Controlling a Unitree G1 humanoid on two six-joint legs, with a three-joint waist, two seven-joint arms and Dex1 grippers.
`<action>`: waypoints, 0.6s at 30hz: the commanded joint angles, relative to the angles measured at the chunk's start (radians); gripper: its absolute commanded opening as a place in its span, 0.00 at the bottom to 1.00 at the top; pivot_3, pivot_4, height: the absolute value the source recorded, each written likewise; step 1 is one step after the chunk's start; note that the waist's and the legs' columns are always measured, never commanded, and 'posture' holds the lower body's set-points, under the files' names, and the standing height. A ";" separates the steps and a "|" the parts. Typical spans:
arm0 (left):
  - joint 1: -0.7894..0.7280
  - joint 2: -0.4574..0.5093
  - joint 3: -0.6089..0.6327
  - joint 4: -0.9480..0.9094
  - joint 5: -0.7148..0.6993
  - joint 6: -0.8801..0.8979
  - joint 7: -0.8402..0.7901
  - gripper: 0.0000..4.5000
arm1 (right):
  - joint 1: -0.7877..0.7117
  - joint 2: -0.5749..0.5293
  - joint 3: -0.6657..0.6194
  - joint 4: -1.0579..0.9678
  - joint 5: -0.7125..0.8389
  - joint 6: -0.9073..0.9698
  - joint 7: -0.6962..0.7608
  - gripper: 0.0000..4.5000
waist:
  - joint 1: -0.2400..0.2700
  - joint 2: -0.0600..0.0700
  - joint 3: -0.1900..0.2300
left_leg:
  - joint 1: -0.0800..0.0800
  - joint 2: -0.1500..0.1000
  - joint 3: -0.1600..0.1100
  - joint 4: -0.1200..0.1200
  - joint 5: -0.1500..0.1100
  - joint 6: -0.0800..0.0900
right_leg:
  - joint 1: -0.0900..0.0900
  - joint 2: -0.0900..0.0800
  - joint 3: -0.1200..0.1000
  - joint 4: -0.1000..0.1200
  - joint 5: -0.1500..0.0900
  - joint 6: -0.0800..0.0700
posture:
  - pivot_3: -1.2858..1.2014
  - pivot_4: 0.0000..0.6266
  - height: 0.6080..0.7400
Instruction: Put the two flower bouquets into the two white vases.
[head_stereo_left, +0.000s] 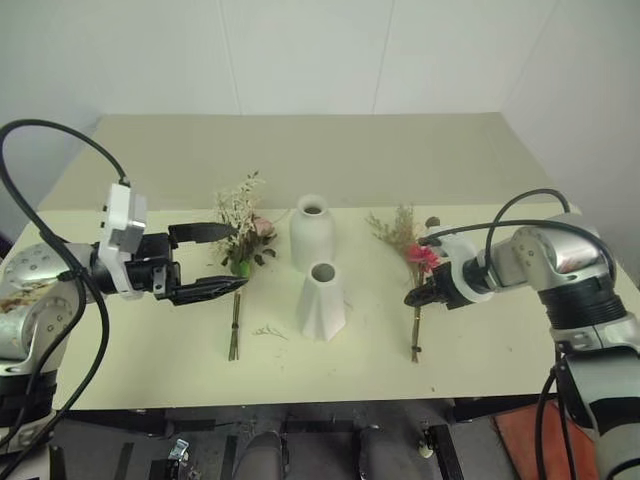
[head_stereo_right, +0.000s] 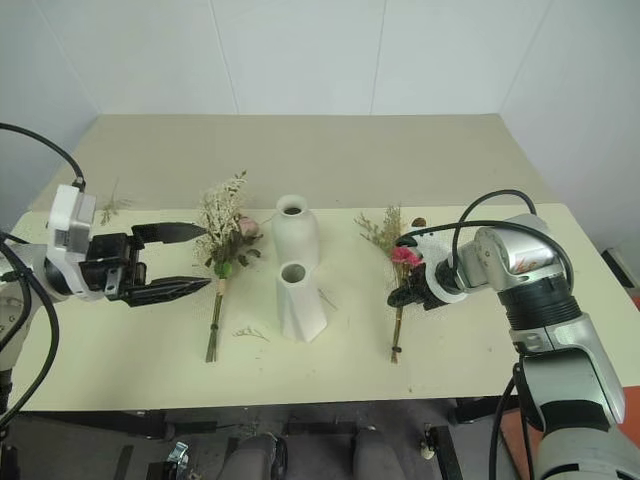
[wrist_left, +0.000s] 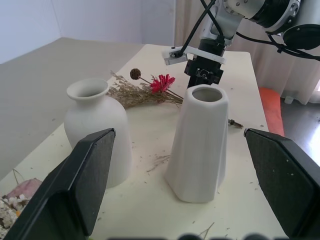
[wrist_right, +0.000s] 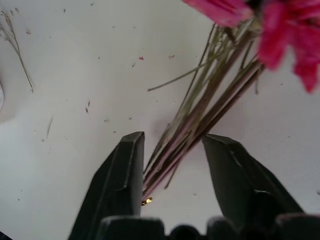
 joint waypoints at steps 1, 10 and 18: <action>-0.005 0.007 0.045 -0.034 -0.020 -0.007 0.014 1.00 | -0.024 0.008 0.007 -0.013 0.004 0.009 0.003 0.22 | 0.000 0.000 0.000 | 0.000 0.000 0.000 0.000 0.000 0.000 | 0.000 0.000 0.000 0.000 0.000 0.000 | 0.52 0.24 1.00; -0.003 0.009 0.044 -0.017 -0.015 -0.011 0.013 1.00 | -0.032 0.009 -0.117 0.046 -0.028 0.009 -0.072 0.01 | 0.002 0.000 0.000 | 0.000 0.000 0.000 0.000 0.000 0.000 | 0.000 0.000 0.000 0.000 0.000 0.000 | 0.52 0.24 1.00; -0.061 0.018 0.019 0.040 -0.002 -0.014 -0.012 1.00 | -0.085 0.037 -0.374 0.054 -0.114 -0.171 -0.150 0.01 | 0.004 0.000 0.000 | -0.001 0.000 0.000 0.000 0.000 0.000 | -0.001 0.000 0.000 0.000 0.000 0.000 | 0.52 0.24 1.00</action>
